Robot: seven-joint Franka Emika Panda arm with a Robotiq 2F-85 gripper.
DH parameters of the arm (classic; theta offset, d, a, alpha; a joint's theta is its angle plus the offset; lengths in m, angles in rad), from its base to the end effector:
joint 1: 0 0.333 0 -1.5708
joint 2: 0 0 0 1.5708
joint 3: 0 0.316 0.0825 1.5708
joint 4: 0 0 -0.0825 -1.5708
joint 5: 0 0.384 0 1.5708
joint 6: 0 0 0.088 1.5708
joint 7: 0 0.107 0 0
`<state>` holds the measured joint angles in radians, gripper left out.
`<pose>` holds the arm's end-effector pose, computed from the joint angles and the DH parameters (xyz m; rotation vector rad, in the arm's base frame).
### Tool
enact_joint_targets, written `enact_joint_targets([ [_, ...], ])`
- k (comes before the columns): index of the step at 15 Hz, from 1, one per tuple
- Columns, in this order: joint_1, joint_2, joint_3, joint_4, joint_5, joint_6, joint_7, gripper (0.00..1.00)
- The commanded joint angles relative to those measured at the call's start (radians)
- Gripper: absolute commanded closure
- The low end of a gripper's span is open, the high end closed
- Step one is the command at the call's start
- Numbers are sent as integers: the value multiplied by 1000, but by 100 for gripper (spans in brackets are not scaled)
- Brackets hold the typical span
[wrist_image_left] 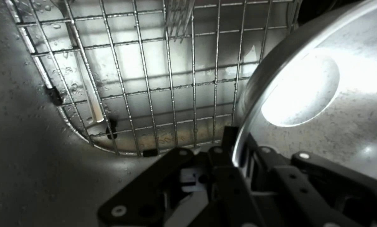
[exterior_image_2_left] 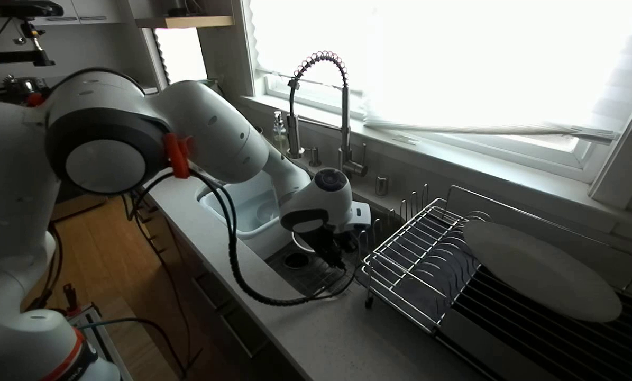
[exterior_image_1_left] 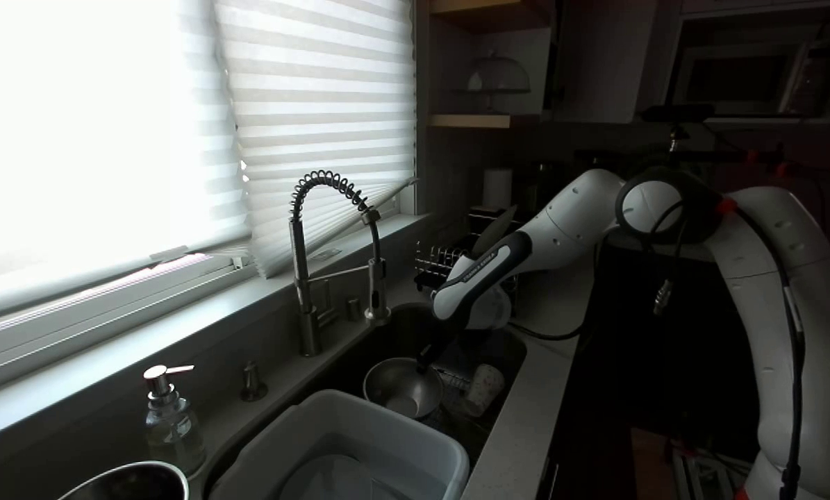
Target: Remove the silver bowl from inside the sink and put it on the sink
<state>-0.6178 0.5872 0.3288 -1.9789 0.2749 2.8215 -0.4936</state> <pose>0.6024 -0.2040 0.2063 -2.9199 0.1798 -0.5259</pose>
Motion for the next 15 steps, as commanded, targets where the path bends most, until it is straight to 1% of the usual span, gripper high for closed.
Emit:
enact_joint_targets([
  [1,27,-106,-55,-52,30,-40,60,98],
  [4,55,-174,-111,-78,36,-51,115,98],
  [7,80,-227,-150,-90,68,-104,142,98],
  [9,107,-260,-183,-94,93,-143,161,98],
  [12,171,-315,-261,-107,98,-163,245,98],
  [15,244,-353,-349,-110,60,-169,388,98],
])
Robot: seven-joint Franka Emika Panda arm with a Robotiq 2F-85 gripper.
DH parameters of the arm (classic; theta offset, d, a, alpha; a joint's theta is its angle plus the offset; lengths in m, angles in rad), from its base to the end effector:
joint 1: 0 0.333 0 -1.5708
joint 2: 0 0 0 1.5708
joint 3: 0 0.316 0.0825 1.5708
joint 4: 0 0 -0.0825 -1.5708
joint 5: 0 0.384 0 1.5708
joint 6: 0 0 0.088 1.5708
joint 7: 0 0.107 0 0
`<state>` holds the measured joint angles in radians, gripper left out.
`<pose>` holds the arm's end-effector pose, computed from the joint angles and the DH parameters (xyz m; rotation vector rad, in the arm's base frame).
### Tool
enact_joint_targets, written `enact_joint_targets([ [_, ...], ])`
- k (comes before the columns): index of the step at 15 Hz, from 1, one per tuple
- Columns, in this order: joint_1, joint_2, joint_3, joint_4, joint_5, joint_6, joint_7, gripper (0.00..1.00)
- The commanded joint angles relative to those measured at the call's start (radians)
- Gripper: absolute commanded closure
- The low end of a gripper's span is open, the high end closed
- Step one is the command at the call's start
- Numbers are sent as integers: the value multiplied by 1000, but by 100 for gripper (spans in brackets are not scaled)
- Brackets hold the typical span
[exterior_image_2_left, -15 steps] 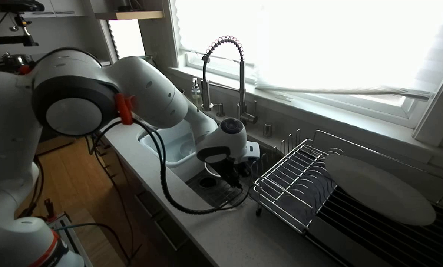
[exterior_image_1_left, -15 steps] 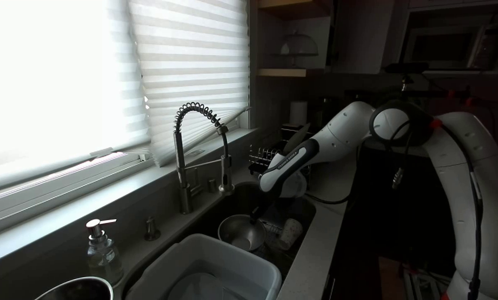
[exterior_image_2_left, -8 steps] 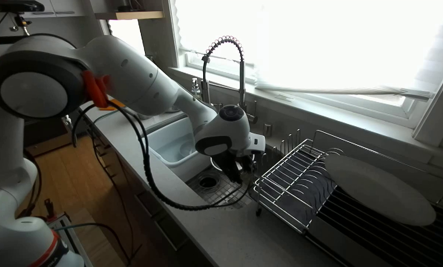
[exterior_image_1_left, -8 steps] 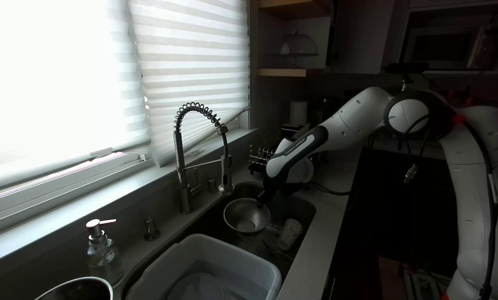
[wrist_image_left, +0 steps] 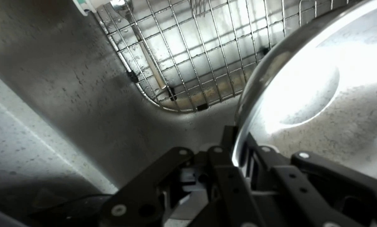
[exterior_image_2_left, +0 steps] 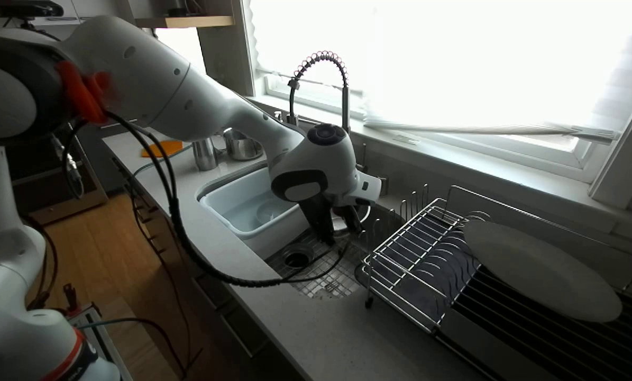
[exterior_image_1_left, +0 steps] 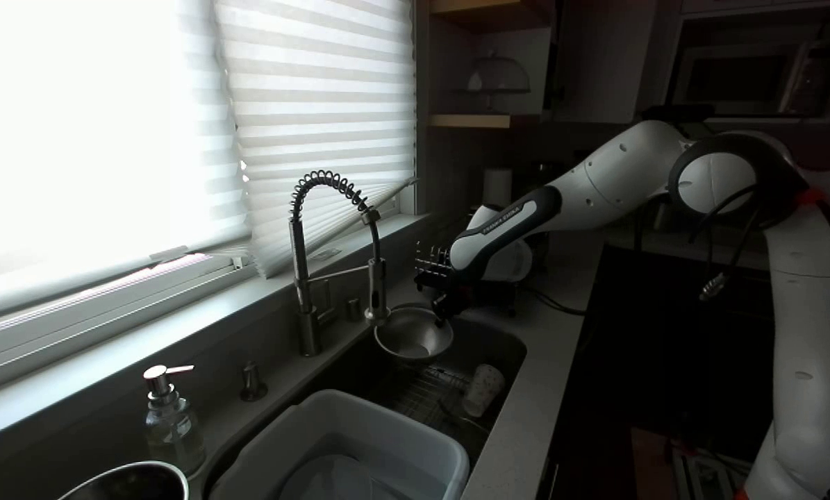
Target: Remove the silver bowl from inside the sink and put it on the sink
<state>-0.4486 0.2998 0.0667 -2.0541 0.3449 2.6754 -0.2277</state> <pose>0.5695 -0.2416 0.3233 -2.9015 0.6556 -0.5533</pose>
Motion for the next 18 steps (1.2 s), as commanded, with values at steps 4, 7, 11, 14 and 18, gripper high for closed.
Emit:
enact_joint_targets([
  [4,116,-40,-128,0,4,-9,141,92],
  [7,129,-40,-136,-3,2,-9,165,92],
  [11,146,-15,-175,30,-24,16,264,98],
  [14,158,-6,-200,61,-18,27,322,98],
  [18,180,25,-234,110,-36,37,416,98],
])
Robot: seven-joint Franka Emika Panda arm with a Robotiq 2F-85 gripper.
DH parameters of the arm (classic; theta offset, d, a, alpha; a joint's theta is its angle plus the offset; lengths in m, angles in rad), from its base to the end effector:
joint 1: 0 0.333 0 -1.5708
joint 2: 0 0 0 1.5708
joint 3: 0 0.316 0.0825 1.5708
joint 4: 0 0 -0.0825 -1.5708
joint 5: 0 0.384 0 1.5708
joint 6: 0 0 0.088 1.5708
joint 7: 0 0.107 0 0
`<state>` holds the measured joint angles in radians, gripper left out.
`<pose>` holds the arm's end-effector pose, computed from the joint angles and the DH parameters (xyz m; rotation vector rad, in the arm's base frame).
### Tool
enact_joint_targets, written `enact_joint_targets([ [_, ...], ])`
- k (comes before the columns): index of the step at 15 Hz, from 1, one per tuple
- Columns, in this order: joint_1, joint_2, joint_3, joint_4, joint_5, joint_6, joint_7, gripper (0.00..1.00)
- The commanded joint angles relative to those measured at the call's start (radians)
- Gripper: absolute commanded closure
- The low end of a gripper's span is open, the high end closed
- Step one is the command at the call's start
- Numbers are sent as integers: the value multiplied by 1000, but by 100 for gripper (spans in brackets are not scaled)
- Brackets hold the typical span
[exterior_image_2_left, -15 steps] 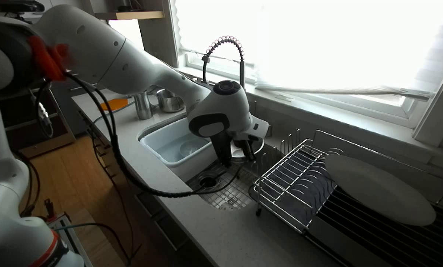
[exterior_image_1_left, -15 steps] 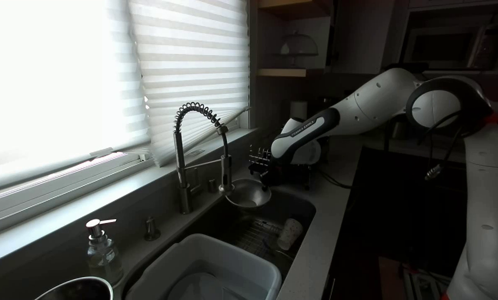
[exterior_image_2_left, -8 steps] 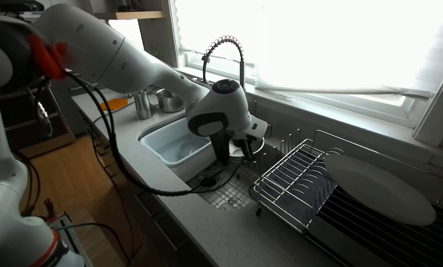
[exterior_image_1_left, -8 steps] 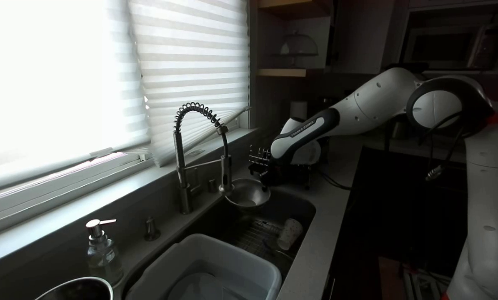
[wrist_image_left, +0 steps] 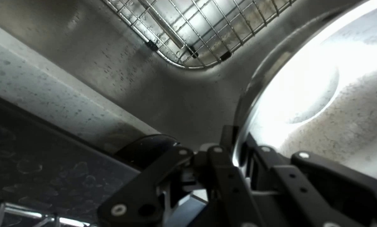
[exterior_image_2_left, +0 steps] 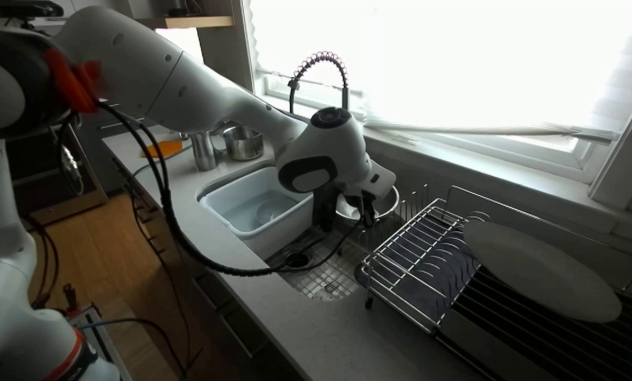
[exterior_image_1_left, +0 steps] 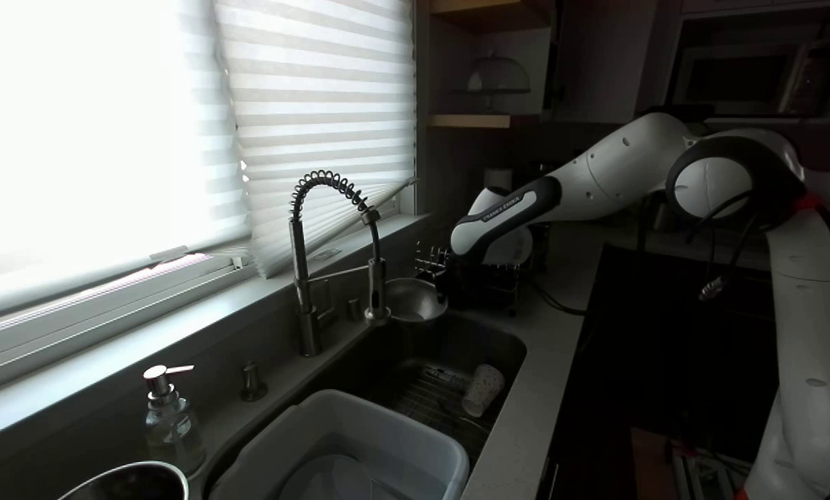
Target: Remove the silver bowl from inside the sink and put it on the sink
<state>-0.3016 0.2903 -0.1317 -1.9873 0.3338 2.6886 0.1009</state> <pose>0.5759 -0.2730 0.3631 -2.7420 1.1446 -0.6572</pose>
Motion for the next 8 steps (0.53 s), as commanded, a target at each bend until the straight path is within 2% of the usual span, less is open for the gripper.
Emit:
enact_joint_targets([
  [1,38,44,-43,56,-27,26,112,98],
  [8,82,146,-94,154,-39,46,316,98],
])
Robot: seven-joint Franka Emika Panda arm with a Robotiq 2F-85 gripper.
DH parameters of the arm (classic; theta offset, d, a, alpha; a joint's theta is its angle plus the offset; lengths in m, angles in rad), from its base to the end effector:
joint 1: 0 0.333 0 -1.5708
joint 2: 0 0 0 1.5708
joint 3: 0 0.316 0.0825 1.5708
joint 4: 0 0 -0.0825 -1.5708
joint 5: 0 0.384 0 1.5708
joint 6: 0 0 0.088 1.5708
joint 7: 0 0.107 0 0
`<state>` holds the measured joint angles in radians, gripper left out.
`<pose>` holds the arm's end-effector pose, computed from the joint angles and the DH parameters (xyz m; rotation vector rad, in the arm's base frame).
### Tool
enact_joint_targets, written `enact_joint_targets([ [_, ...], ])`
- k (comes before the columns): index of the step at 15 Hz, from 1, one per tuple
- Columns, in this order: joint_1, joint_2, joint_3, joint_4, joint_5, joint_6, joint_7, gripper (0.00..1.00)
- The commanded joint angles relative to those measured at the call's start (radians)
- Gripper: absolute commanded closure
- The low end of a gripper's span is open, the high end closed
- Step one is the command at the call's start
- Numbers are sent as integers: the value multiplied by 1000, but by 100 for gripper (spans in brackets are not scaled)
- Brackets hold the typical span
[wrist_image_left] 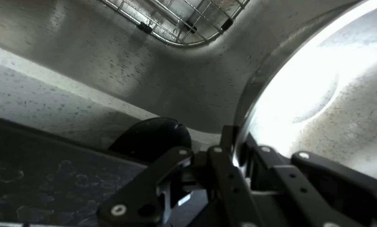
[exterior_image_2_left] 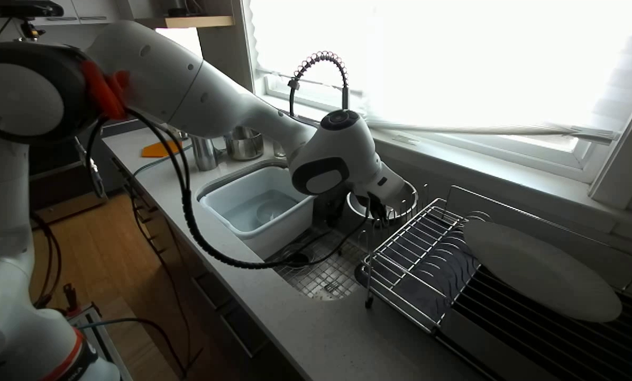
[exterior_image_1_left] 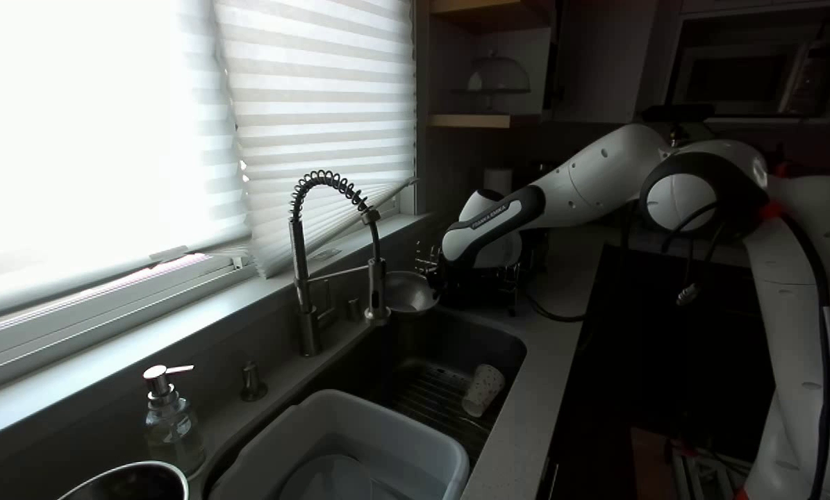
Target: Remove the silver bowl from inside the sink and put it on the sink
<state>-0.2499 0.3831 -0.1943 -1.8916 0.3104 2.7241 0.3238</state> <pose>0.6005 -0.2864 0.3552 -2.6098 1.4124 -0.7033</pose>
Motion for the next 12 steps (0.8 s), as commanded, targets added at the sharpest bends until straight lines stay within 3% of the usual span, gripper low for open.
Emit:
enact_joint_targets([
  [1,32,67,-33,75,-10,5,113,98],
  [12,48,226,-60,279,0,-15,320,98],
])
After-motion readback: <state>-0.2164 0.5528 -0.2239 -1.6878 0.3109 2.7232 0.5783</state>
